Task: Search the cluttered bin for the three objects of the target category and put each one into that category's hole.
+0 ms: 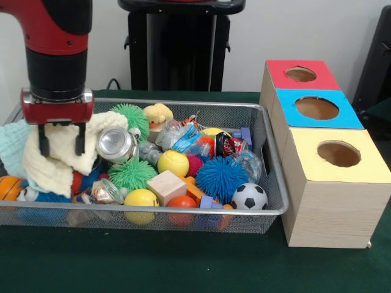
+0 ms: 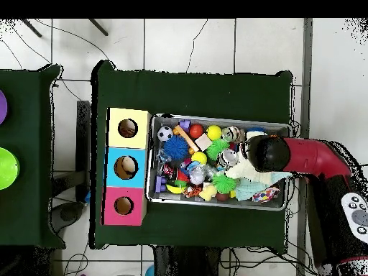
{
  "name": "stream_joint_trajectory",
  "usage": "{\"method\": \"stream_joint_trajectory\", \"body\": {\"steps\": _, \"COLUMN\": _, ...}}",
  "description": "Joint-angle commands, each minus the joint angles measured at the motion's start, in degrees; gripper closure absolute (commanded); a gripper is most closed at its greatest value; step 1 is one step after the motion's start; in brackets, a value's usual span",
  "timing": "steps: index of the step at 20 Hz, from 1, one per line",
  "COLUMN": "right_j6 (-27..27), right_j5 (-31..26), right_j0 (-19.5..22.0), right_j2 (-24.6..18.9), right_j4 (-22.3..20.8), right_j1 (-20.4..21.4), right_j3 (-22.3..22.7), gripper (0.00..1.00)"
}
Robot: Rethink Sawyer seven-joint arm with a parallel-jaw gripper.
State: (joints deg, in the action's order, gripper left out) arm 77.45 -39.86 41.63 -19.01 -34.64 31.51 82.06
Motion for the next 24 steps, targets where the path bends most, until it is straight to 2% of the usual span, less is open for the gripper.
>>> {"method": "stream_joint_trajectory", "body": {"steps": 1, "right_j6": -16.8, "right_j5": -8.3, "right_j0": 0.7, "right_j2": -2.6, "right_j4": -4.6, "right_j1": -1.7, "right_j3": -3.0, "gripper": 0.00}}
{"method": "stream_joint_trajectory", "body": {"steps": 6, "right_j6": -16.2, "right_j5": -9.1, "right_j0": 0.6, "right_j2": -3.1, "right_j4": -5.2, "right_j1": -1.0, "right_j3": -2.3, "gripper": 0.00}}
{"method": "stream_joint_trajectory", "body": {"steps": 13, "right_j6": -15.9, "right_j5": -9.7, "right_j0": 2.0, "right_j2": -3.3, "right_j4": -4.6, "right_j1": -3.1, "right_j3": -0.6, "gripper": 0.00}}
{"method": "stream_joint_trajectory", "body": {"steps": 18, "right_j6": -15.4, "right_j5": -10.6, "right_j0": 1.1, "right_j2": -2.0, "right_j4": -6.1, "right_j1": -5.0, "right_j3": -2.0, "gripper": 0.00}}
{"method": "stream_joint_trajectory", "body": {"steps": 24, "right_j6": -13.0, "right_j5": -12.6, "right_j0": -1.8, "right_j2": 0.3, "right_j4": -8.5, "right_j1": -7.3, "right_j3": -4.7, "gripper": 0.00}}
